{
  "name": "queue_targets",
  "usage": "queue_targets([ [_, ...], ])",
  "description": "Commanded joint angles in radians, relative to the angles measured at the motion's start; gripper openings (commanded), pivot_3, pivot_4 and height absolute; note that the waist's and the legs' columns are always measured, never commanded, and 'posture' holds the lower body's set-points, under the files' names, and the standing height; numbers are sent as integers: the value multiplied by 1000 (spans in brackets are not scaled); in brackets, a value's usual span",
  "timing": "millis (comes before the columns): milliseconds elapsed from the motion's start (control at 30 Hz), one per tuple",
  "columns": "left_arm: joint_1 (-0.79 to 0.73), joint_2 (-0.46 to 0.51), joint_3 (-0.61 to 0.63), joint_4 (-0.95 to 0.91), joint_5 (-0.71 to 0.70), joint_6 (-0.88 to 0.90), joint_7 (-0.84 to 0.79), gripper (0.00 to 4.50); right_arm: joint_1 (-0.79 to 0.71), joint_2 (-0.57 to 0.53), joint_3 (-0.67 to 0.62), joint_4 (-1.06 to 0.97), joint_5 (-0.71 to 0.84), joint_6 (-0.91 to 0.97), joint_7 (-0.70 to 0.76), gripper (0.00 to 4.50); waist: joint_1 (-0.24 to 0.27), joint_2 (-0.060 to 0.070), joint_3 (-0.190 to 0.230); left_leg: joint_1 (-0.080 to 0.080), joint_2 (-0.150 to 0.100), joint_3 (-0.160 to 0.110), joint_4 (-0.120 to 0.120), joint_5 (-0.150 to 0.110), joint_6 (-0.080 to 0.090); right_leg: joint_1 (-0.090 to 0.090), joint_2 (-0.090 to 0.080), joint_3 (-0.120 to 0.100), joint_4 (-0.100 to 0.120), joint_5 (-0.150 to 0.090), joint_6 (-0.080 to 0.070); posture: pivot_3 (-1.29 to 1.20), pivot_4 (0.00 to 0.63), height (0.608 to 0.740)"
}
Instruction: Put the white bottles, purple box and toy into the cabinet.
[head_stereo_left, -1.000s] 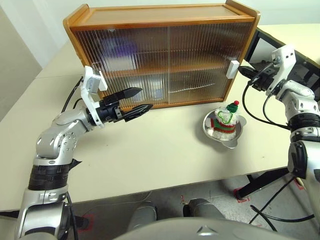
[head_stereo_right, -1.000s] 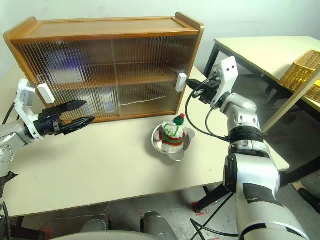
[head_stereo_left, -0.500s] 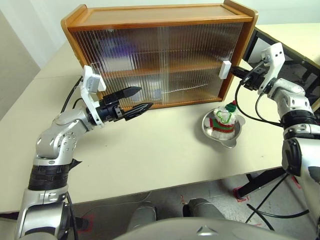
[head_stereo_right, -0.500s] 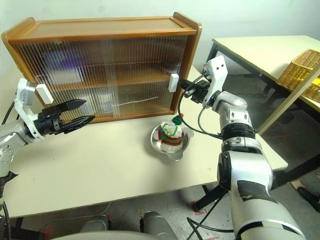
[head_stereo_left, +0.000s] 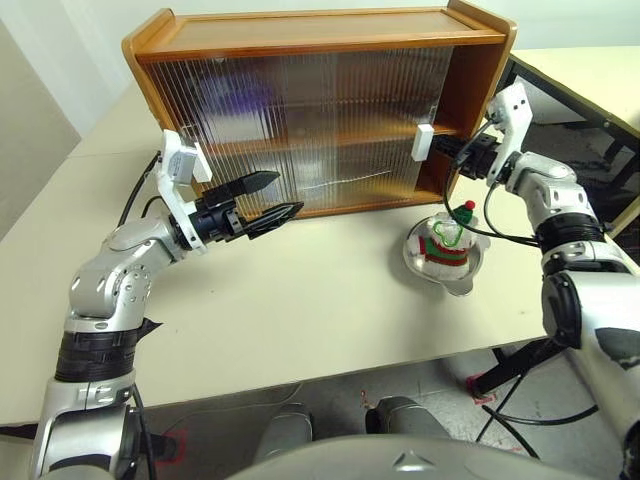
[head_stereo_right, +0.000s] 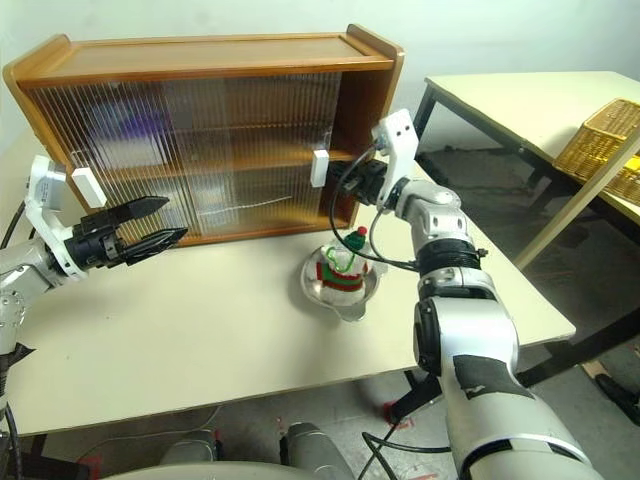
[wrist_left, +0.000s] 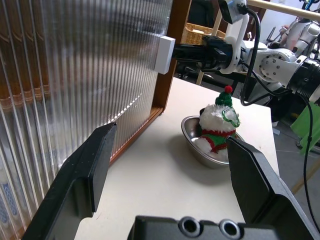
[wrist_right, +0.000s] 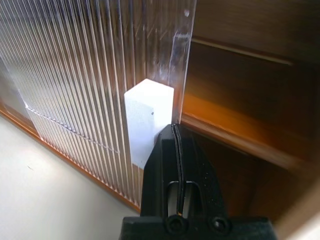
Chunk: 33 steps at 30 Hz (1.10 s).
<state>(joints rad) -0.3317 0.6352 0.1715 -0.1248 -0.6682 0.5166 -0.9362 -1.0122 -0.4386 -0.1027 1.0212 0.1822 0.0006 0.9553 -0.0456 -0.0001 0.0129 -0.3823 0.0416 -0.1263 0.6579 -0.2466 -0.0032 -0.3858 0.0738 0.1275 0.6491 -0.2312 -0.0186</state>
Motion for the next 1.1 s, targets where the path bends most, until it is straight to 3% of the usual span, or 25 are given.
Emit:
queue_targets([
  [33,6,-4,8,-22,-6,0,5,4500,-18,30,14,-35,-5,25,-1,37,2,0,0,0,0,0,0,0,0,0,0,0,0,0,0,-12,0,740],
  [567,11,-16,10,-22,0,-8,10,4500,29,181,33,-203,11,113,-42,37,9,0,0,0,0,-1,-1,0,0,-2,1,-1,1,0,-3,0,0,740],
  [1100,34,-8,26,-40,-3,-12,17,4500,1,275,61,-177,8,111,-39,37,17,0,0,-1,1,-1,-2,0,0,-3,1,-2,1,-1,-6,30,0,740],
])
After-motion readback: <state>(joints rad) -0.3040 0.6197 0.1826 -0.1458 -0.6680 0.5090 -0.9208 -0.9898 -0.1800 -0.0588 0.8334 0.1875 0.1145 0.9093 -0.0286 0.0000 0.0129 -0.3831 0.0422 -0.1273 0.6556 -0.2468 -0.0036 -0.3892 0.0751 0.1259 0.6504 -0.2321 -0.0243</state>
